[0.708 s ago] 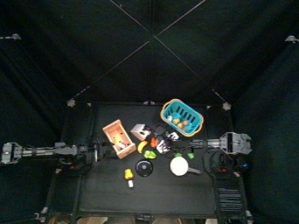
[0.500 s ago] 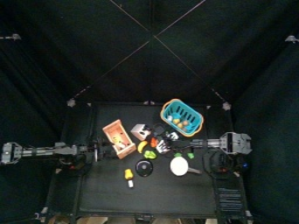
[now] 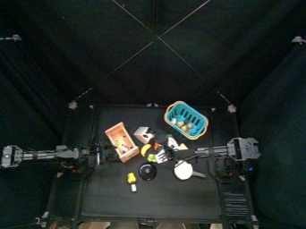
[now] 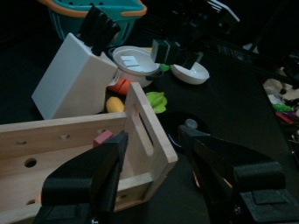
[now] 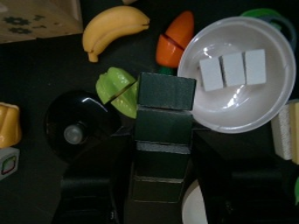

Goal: Place green sushi roll in cutting position

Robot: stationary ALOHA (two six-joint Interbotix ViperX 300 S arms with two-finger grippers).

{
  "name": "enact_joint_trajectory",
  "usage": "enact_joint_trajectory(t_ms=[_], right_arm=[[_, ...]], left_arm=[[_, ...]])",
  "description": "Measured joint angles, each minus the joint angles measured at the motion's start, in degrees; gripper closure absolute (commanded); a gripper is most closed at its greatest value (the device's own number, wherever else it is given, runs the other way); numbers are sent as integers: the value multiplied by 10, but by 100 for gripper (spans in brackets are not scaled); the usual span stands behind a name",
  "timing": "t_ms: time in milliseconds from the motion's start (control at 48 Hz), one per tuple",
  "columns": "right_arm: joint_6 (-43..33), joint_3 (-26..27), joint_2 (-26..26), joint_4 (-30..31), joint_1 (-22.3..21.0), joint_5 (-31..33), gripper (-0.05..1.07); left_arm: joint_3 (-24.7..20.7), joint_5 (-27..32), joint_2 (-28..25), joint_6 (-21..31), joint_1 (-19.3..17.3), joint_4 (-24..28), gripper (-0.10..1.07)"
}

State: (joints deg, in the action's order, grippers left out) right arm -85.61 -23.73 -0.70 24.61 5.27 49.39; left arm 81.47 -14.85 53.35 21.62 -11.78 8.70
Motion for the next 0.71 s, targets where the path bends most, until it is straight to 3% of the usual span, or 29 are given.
enact_joint_trajectory(t_ms=[167, 417, 708], right_arm=[[-125, -12, -2, 16, 54, 1, 40], [-315, -11, -54, 50, 118, -1, 40], [-324, 16, -114, 36, 127, -2, 39]], left_arm=[[0, 0, 0, -1, 0, -3, 10], [0, 0, 0, 0, 2, -6, 10], [0, 0, 2, 0, 2, -7, 10]])
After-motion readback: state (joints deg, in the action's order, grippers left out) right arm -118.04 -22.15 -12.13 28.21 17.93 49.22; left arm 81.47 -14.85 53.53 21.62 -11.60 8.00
